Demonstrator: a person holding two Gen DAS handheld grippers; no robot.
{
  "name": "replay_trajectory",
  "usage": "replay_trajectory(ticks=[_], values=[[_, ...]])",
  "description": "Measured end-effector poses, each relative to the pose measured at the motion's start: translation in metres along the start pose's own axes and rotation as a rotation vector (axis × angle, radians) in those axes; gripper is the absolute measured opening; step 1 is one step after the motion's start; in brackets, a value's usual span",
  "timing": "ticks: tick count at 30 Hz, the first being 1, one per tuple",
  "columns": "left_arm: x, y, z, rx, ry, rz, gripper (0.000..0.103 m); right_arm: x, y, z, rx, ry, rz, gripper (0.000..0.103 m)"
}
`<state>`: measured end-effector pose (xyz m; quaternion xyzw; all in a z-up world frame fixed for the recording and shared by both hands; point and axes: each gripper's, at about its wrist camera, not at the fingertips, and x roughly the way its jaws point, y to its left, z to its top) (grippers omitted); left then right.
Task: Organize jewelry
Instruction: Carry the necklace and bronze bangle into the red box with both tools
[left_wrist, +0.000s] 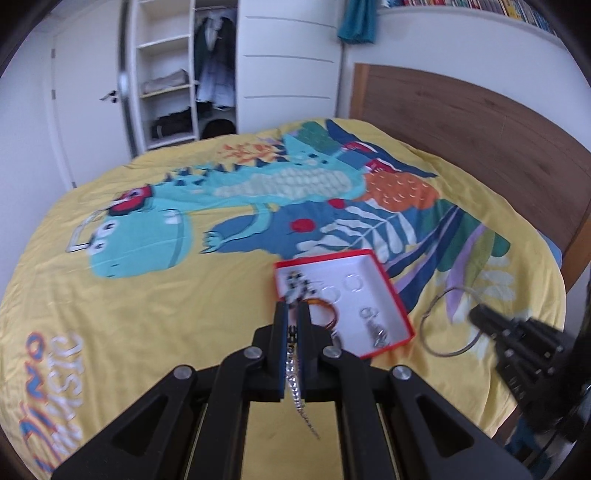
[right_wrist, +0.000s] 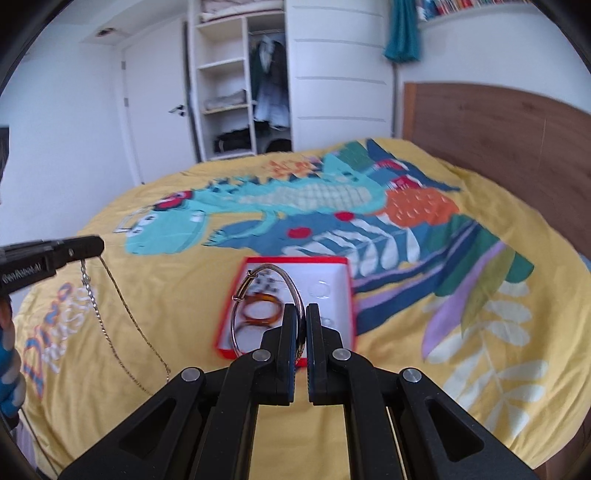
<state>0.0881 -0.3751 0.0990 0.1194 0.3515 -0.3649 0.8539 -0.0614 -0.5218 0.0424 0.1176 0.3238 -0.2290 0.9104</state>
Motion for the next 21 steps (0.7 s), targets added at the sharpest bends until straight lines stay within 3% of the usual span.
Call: replay_trajectory(ticks=[10, 16, 21], values=[[0.131, -0.034, 0.037, -0.026, 0.085, -0.082, 0.004, 0.127, -0.046, 0.001, 0.064, 0.108, -0.012, 0.006], [0.197, -0.033, 0.001, -0.032, 0.203, -0.082, 0.004, 0.173, -0.039, -0.008, 0.068, 0.147, 0.062, 0.005], [0.226, -0.021, -0.034, -0.058, 0.283, -0.071, 0.004, 0.192, -0.018, -0.015, 0.044, 0.158, 0.127, 0.005]])
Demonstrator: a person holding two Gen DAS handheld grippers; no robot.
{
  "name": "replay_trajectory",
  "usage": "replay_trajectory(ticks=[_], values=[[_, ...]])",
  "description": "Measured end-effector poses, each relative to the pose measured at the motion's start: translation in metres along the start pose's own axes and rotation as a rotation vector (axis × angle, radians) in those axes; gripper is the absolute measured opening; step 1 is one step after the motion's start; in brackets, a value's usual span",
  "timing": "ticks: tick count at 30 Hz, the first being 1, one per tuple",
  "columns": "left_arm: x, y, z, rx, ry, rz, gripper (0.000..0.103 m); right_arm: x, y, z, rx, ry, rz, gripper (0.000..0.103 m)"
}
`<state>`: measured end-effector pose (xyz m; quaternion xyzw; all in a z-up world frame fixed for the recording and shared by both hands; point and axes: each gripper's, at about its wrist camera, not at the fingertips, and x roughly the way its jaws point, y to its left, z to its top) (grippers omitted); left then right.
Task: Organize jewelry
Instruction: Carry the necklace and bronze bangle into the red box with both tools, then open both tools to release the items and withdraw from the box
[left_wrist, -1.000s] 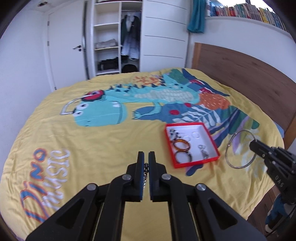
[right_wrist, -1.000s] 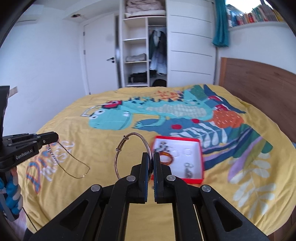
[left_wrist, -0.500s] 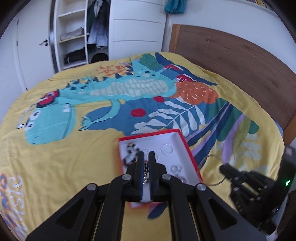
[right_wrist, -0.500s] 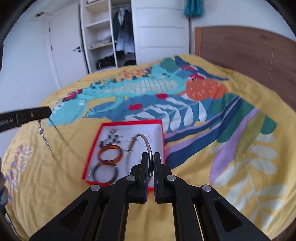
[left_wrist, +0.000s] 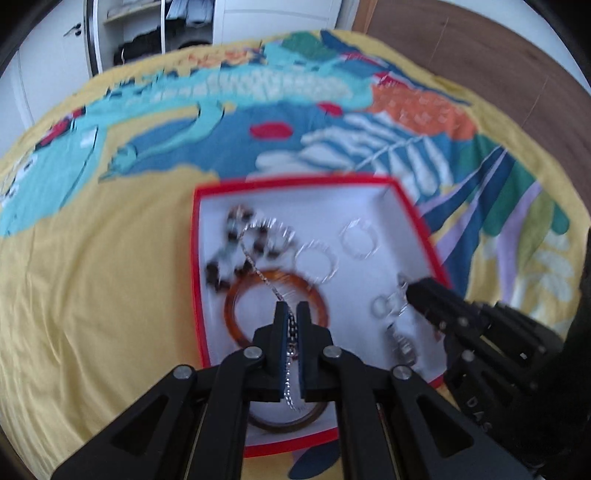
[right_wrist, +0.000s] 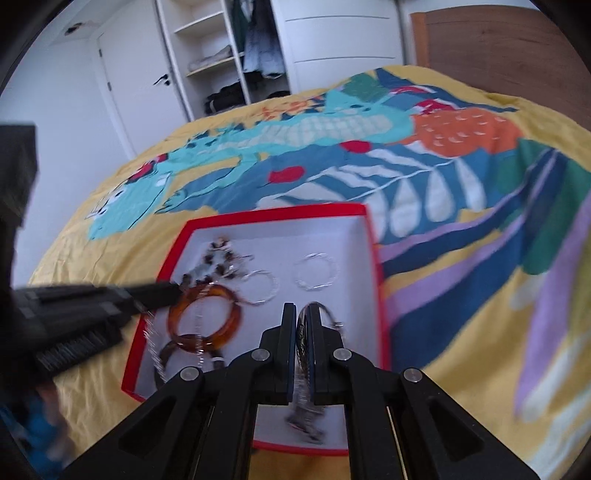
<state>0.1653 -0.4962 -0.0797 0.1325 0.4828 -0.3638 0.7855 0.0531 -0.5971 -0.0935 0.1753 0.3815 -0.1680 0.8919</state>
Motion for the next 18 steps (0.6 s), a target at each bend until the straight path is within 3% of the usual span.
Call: replay_trajectory(ticks=[8, 12, 13, 15, 18], values=[[0.015, 0.013, -0.016, -0.011, 0.039, 0.016, 0.004, 0.024, 0.004, -0.022, 0.012, 0.068, 0.027, 0.003], [0.015, 0.014, -0.017, -0.032, 0.05, -0.011, 0.006, 0.02, -0.003, -0.027, 0.04, 0.079, 0.025, 0.006], [0.013, 0.014, -0.018, -0.032, 0.052, -0.015, 0.006, 0.018, -0.005, -0.028, 0.048, 0.079, 0.029, 0.009], [0.009, 0.014, -0.017, -0.032, 0.051, -0.016, 0.019, 0.01, -0.009, -0.029, 0.06, 0.072, 0.023, 0.031], [-0.005, 0.015, -0.016, -0.046, 0.037, -0.025, 0.034, -0.007, -0.012, -0.029, 0.068, 0.054, 0.014, 0.037]])
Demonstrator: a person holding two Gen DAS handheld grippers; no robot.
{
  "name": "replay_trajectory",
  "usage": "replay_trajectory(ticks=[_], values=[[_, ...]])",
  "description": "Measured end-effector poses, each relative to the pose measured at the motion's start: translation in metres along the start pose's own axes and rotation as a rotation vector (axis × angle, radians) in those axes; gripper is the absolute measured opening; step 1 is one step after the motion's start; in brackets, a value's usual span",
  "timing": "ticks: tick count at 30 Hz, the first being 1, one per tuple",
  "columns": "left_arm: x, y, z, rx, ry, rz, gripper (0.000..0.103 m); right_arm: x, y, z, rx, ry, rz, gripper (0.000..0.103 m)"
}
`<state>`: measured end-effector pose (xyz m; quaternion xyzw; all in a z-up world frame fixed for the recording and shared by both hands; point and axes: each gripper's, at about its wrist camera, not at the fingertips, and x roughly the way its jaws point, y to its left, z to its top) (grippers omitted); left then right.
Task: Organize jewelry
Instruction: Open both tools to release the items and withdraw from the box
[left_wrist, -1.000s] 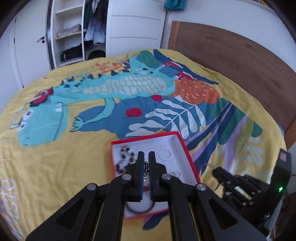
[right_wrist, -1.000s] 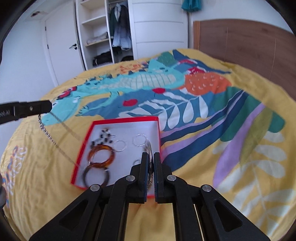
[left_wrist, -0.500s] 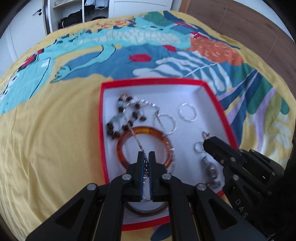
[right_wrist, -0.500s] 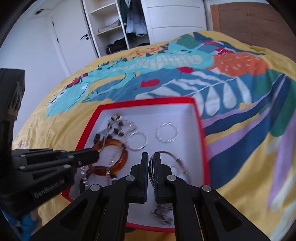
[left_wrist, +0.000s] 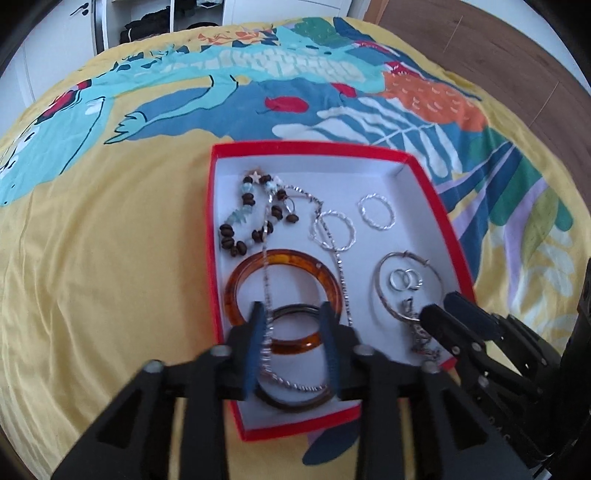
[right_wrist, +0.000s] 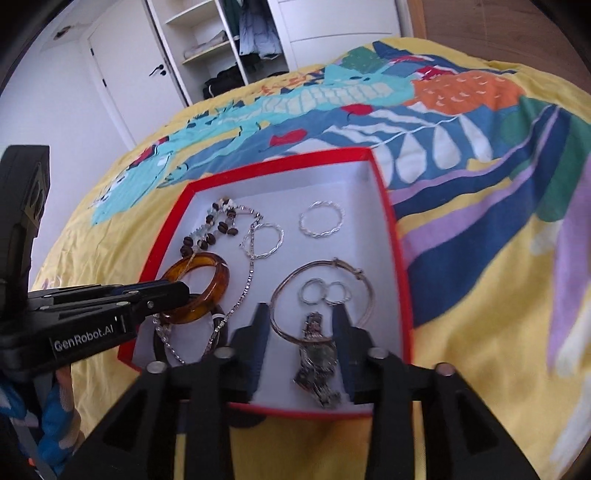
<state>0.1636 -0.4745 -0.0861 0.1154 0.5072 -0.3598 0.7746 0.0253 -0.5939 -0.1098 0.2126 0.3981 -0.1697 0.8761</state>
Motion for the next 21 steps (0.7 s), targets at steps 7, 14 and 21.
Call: replay_trajectory(ticks=[7, 14, 21], values=[[-0.047, 0.008, 0.0, -0.016, -0.029, 0.005, 0.038, -0.05, 0.006, -0.004, 0.019, -0.043, -0.03, 0.05], [-0.11, 0.017, -0.017, -0.047, -0.084, 0.018, 0.044, -0.1, 0.03, -0.015, 0.041, -0.079, -0.024, 0.059], [-0.177, 0.031, -0.057, -0.051, -0.171, 0.101, 0.045, -0.149, 0.077, -0.024, 0.003, -0.132, -0.02, 0.072]])
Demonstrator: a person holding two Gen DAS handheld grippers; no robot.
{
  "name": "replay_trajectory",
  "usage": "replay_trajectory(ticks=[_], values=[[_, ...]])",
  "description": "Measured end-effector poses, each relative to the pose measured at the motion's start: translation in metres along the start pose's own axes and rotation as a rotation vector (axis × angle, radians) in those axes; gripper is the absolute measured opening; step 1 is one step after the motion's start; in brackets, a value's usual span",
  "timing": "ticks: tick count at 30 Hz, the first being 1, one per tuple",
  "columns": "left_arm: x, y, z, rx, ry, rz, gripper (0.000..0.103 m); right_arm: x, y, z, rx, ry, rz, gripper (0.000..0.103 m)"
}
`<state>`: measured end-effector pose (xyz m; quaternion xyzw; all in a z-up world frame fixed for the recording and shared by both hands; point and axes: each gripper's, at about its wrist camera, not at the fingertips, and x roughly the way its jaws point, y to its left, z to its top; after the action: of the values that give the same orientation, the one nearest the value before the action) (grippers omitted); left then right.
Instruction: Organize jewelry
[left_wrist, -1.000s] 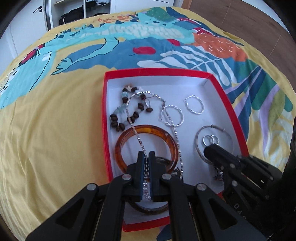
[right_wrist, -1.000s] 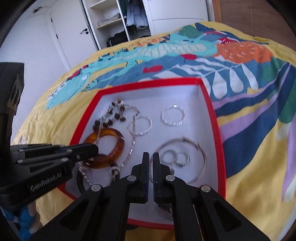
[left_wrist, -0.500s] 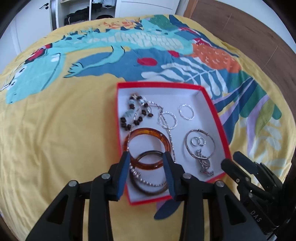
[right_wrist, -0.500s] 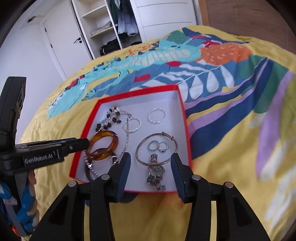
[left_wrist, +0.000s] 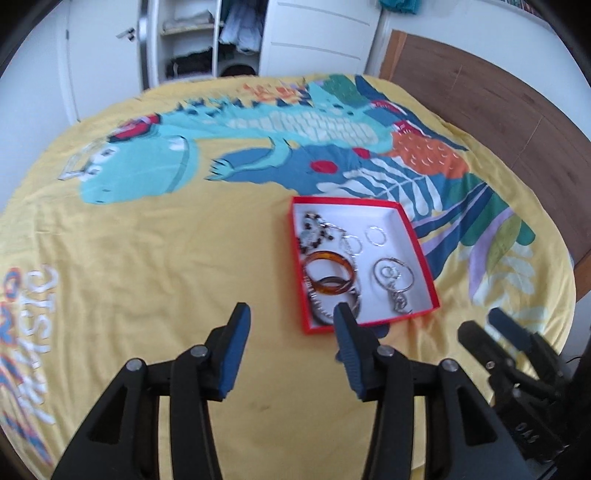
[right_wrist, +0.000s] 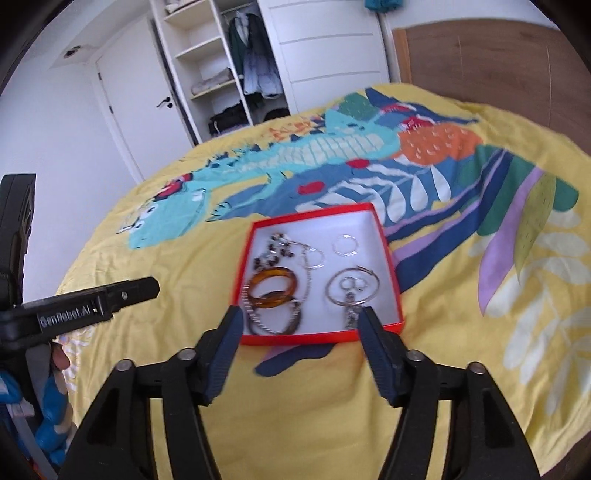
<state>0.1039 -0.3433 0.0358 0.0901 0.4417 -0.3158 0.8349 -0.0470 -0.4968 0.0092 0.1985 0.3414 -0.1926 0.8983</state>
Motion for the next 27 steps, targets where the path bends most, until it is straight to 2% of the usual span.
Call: replay_trajectory(ticks=[13, 27], values=[[-0.122, 0.061, -0.051, -0.09, -0.171, 0.151, 0.046, -0.081, 0.085, -0.021, -0.102, -0.082, 0.014, 0.082], [-0.212, 0.106, -0.115, -0.134, -0.273, 0.243, 0.046, -0.133, 0.137, -0.053, -0.166, -0.133, 0.027, 0.091]])
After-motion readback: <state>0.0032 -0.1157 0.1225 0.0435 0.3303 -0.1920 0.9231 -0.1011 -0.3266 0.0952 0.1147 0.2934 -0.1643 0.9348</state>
